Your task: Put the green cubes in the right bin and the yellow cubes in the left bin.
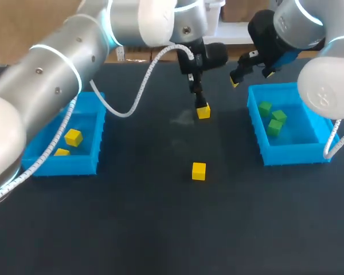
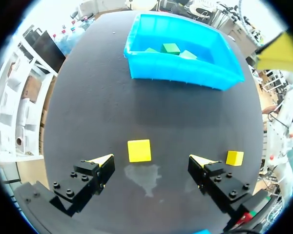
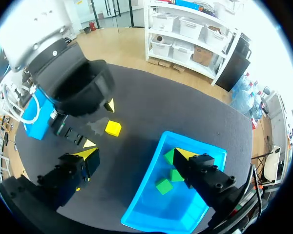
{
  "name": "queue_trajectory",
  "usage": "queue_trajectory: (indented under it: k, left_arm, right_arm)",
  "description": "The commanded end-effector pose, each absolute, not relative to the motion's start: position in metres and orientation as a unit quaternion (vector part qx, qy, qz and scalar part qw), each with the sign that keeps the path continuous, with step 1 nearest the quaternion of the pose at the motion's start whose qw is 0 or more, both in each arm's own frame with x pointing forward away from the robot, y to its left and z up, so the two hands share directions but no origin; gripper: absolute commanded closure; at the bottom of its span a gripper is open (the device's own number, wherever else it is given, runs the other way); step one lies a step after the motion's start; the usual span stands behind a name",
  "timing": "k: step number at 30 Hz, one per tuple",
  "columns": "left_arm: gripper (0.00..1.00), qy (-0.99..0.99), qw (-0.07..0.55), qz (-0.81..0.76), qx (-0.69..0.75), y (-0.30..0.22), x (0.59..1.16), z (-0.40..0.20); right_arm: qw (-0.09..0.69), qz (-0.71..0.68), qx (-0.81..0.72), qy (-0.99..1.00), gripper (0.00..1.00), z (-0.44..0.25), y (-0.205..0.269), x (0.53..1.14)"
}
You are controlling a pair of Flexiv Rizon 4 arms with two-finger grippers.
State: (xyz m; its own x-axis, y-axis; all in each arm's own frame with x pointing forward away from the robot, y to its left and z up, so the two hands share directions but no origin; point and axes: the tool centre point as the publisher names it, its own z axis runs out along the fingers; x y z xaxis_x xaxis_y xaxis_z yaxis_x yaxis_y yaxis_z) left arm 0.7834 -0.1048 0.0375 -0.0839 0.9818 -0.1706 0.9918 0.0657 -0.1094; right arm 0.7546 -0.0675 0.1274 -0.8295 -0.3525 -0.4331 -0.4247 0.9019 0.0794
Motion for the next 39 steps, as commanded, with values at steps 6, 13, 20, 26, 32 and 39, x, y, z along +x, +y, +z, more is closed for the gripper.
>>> queue_trajectory:
  k: [6, 13, 20, 26, 32, 39]
  left_arm:
    - [0.00, 0.732, 0.011, -0.104, 0.673, -0.111, 0.784, 0.026]
    - [0.00, 0.733, -0.003, -0.098, 0.673, -0.113, 0.780, 0.010]
    - [0.00, 0.741, -0.001, -0.088, 0.666, -0.118, 0.785, 0.001]
    - [0.80, 0.744, 0.006, -0.087, 0.663, -0.120, 0.791, 0.002]
    - [1.00, 0.744, 0.009, -0.086, 0.662, -0.119, 0.795, 0.002]
    - [1.00, 0.748, 0.011, -0.082, 0.658, -0.112, 0.796, 0.003]
  right_arm:
    - [0.209, 0.087, -0.204, 0.952, 0.00, 0.128, -0.068, 0.754]
    - [0.209, 0.087, -0.204, 0.952, 0.00, 0.128, -0.068, 0.754]
    - [0.209, 0.087, -0.204, 0.952, 0.00, 0.128, -0.068, 0.754]
    - [0.209, 0.087, -0.204, 0.952, 0.00, 0.128, -0.068, 0.754]
    - [0.209, 0.087, -0.204, 0.952, 0.00, 0.128, -0.068, 0.754]
    - [0.209, 0.087, -0.204, 0.952, 0.00, 0.128, -0.068, 0.754]
